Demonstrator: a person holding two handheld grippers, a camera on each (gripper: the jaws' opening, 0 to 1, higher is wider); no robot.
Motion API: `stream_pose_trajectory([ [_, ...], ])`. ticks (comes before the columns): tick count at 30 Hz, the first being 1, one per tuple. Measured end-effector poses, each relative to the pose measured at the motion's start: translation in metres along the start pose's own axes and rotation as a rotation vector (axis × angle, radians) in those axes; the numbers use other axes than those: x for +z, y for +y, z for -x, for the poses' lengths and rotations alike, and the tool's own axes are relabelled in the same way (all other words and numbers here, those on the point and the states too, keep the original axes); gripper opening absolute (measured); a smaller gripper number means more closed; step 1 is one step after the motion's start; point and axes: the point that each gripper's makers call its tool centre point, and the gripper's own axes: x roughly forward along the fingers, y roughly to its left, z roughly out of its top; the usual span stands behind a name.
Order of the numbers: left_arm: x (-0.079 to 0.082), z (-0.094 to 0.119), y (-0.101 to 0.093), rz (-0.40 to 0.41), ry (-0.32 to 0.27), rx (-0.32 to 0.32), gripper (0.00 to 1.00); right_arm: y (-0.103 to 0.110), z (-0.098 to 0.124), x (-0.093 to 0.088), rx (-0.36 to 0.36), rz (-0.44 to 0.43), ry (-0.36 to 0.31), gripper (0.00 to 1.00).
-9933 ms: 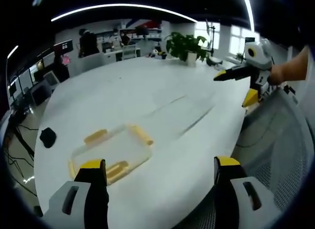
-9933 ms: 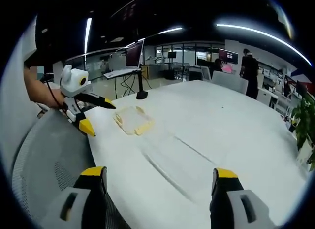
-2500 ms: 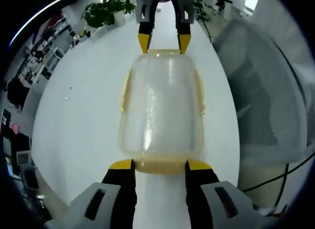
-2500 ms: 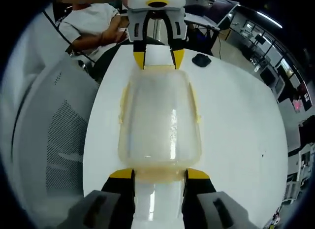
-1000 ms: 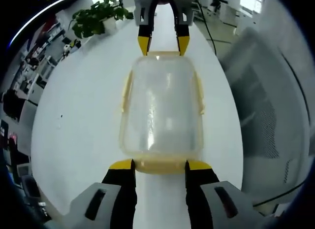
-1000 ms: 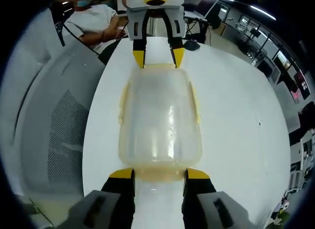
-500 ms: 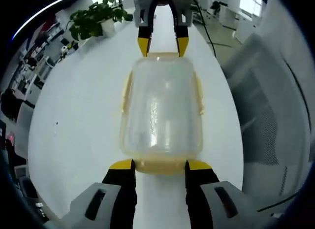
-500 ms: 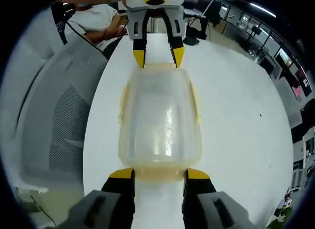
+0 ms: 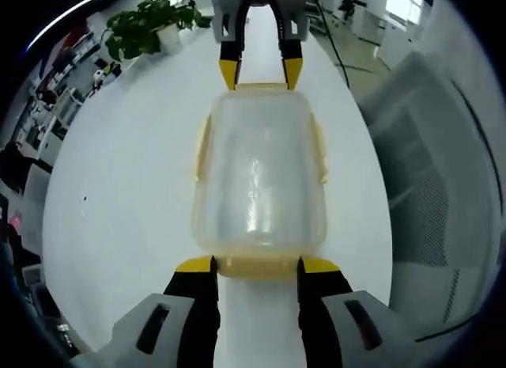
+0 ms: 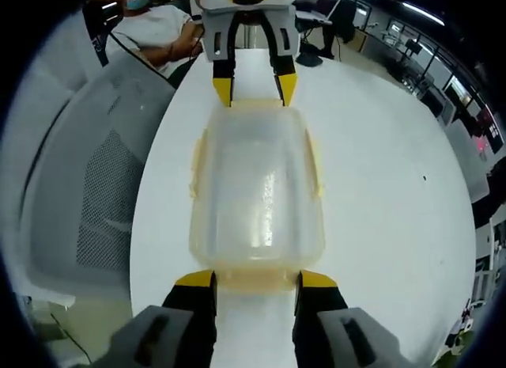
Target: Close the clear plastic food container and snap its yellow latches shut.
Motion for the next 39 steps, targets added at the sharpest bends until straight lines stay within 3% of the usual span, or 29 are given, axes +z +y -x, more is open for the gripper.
stream_pose_trajectory([
  [34, -0.005, -0.002, -0.004, 0.039, -0.070, -0.045, 0.37, -0.002, -0.005, 0.001, 0.008, 0.017, -0.034, 0.37],
  [36, -0.009, -0.002, -0.003, 0.079, -0.069, -0.054, 0.38, -0.002, -0.006, -0.002, 0.003, 0.016, -0.026, 0.37],
  [39, -0.017, -0.002, 0.006, 0.096, -0.059, -0.012, 0.61, 0.005, -0.009, -0.014, 0.020, 0.017, 0.013, 0.49],
])
